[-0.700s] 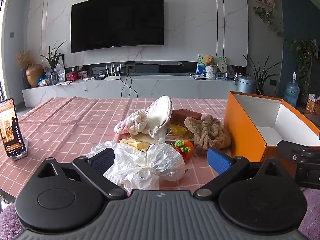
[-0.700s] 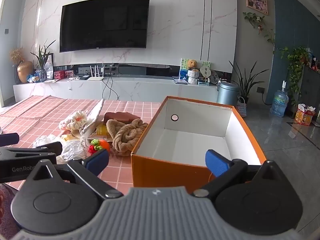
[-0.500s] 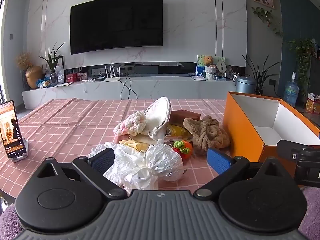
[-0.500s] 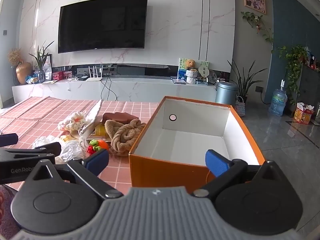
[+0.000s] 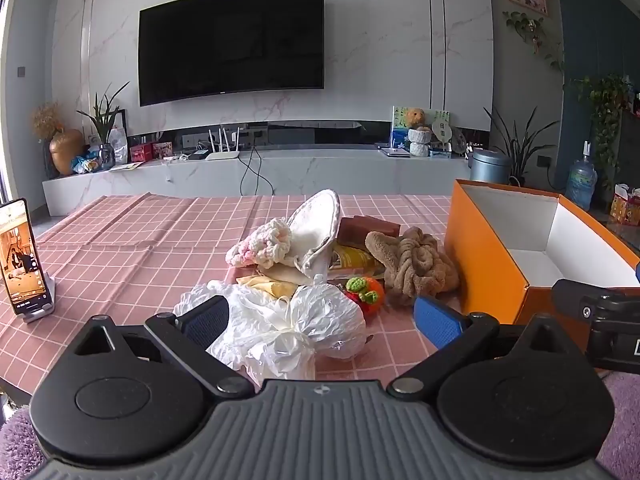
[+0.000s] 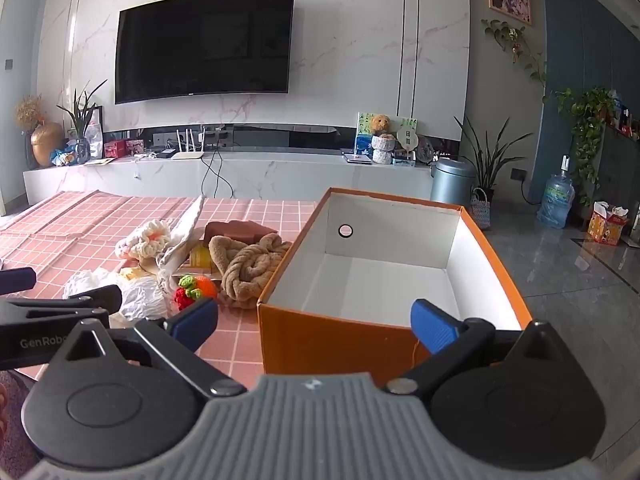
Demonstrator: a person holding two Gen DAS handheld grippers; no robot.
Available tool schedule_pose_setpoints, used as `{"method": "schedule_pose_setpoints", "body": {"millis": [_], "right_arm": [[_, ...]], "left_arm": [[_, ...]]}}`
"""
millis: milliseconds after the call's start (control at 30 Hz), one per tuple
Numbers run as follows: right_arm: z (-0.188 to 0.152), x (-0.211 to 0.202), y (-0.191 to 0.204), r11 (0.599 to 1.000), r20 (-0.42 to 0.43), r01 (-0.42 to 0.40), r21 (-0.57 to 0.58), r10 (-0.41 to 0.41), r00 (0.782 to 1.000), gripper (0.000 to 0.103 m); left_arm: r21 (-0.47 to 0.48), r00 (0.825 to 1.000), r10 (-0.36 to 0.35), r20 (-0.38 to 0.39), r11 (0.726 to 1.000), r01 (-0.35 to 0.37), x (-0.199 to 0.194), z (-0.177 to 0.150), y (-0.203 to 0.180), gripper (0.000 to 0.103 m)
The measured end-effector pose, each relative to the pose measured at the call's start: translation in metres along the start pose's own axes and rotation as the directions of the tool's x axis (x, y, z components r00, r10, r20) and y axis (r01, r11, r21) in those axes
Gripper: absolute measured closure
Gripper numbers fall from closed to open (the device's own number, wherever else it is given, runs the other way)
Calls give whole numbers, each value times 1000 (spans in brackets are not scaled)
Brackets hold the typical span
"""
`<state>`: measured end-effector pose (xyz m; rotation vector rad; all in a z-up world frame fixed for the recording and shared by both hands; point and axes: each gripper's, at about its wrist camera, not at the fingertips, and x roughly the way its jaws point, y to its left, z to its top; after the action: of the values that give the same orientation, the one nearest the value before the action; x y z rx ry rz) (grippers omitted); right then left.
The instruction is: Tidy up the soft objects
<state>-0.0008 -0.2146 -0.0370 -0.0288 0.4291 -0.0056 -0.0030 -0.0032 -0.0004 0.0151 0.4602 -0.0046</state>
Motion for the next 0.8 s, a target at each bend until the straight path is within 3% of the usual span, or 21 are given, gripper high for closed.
{"method": "schedule_pose_setpoints", "body": {"millis": [800], "right_arm": [[0, 1, -1, 1000, -10, 4, 10, -4, 1000, 2]], "left_arm": [[6, 1000, -6, -17, 1000, 6, 5, -1, 0, 0]]}}
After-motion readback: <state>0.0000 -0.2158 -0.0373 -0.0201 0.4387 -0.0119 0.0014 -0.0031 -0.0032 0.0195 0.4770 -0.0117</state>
